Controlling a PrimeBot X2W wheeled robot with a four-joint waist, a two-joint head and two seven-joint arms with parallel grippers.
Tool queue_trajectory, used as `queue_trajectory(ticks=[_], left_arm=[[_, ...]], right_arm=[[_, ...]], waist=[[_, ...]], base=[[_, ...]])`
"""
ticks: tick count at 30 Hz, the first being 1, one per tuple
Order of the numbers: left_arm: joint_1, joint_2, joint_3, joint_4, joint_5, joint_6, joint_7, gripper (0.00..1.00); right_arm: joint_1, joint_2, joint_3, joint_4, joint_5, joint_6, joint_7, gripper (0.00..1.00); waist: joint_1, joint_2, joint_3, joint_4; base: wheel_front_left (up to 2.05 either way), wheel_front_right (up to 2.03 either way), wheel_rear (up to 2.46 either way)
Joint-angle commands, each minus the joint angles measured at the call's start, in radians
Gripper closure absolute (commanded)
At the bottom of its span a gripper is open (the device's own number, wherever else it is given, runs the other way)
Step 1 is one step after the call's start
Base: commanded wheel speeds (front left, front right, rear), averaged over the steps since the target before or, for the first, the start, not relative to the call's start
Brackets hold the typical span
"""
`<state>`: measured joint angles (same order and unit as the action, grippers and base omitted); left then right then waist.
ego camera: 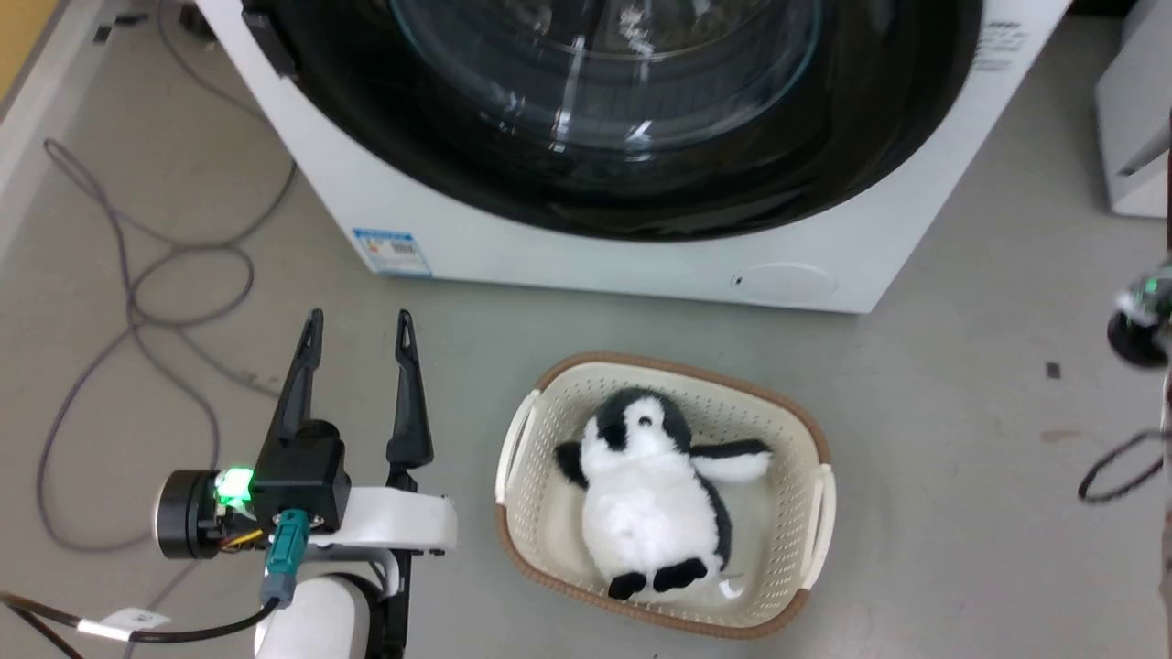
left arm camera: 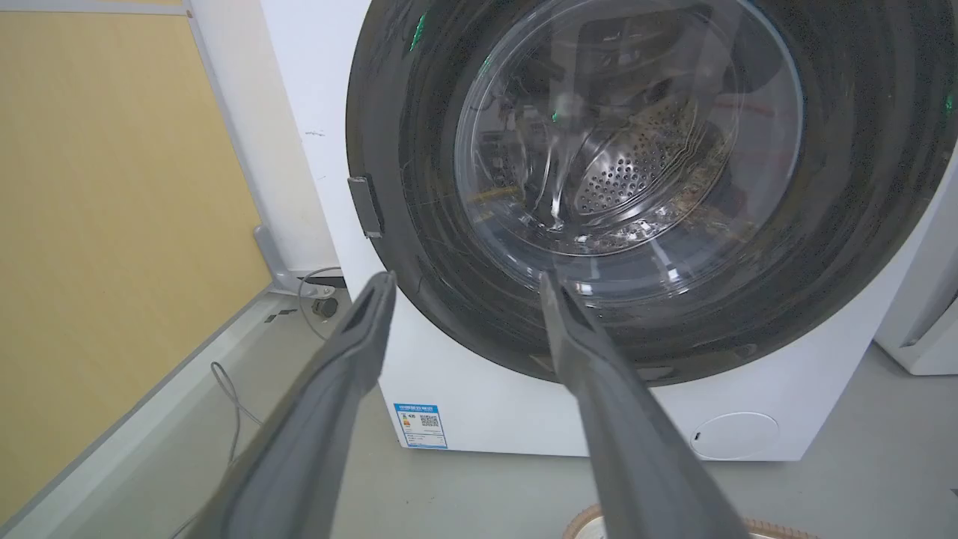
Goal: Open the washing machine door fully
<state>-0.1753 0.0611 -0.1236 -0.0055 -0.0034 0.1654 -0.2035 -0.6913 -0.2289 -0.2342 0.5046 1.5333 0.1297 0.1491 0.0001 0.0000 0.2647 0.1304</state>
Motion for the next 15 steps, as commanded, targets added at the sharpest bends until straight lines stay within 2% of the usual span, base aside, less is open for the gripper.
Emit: queue_trajectory(ticks=[1, 15], left_arm=[[-0.021, 0.005, -0.004, -0.008, -0.006, 0.010, -0.010, 0.00], [-0.063, -0.002, -0.027, -0.009, -0.018, 0.032, -0.037, 0.00]], right_arm=[[-0.058, -0.014, 0.009, 0.031, 0.030, 0.001, 0.009, 1.00], [-0.309, -0.084, 0.093, 0.218, 0.078, 0.001, 0.062, 1.00]], waist=[[-0.0001, 0.0000, 0.027, 0.017], [-0.0001, 0.0000, 0.114, 0.078]], base=[[0.00, 0.00, 0.00], [0.00, 0.00, 0.00]])
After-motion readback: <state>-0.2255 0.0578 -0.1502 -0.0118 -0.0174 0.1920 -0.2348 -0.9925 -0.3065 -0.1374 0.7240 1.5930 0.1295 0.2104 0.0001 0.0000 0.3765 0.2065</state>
